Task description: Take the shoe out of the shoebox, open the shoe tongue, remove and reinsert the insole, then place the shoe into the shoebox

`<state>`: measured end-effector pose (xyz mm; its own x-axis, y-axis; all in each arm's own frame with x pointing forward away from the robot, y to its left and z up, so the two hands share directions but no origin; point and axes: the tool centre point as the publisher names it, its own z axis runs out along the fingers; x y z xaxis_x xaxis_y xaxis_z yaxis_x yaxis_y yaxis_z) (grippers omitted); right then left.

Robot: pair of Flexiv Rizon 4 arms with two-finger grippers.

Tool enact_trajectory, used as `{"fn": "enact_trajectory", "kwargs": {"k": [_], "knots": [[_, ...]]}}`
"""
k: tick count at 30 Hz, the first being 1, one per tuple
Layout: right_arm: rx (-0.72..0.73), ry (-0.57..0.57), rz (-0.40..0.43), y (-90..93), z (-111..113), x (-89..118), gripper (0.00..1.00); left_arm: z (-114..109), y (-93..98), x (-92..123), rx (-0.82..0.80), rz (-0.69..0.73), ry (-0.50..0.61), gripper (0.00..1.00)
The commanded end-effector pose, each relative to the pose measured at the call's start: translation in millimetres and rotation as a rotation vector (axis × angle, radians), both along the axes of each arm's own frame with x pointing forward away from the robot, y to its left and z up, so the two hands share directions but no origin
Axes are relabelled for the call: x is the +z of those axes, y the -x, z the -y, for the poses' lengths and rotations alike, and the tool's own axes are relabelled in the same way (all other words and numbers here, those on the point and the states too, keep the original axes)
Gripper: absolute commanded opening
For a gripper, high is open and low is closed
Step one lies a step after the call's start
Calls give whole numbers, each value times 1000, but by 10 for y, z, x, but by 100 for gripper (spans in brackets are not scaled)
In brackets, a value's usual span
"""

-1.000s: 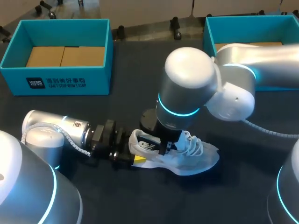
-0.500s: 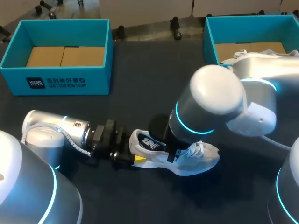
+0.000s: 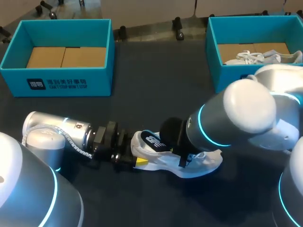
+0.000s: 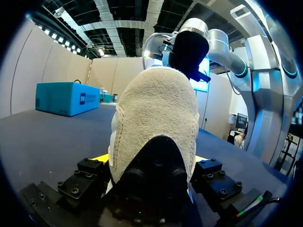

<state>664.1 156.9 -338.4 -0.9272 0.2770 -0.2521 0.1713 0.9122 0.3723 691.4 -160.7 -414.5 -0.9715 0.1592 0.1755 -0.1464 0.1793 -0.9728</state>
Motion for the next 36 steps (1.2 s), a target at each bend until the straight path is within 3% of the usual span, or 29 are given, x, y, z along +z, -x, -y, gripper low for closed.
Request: {"fn": "enact_trajectory", "kwargs": {"k": [1, 2, 4, 13, 19, 29, 36], "knots": [[50, -47, -10, -30, 45, 73, 27, 6, -5, -16, 1, 0, -1, 0], [64, -40, -17, -45, 22, 88, 38, 6, -5, -16, 1, 0, -1, 0], [79, -30, -28, -71, -27, 120, 47, 6, -5, -16, 1, 0, -1, 0], [99, -6, -88, -118, -129, 215, 66, 6, -5, -16, 1, 0, -1, 0], [92, 5, -163, -85, -182, 315, 51, 6, -5, -16, 1, 0, -1, 0], [80, -19, -231, -82, -308, 452, 49, 6, -5, -16, 1, 0, -1, 0], [92, -57, -275, -148, -354, 380, 39, 6, -5, -16, 1, 0, -1, 0]]}}
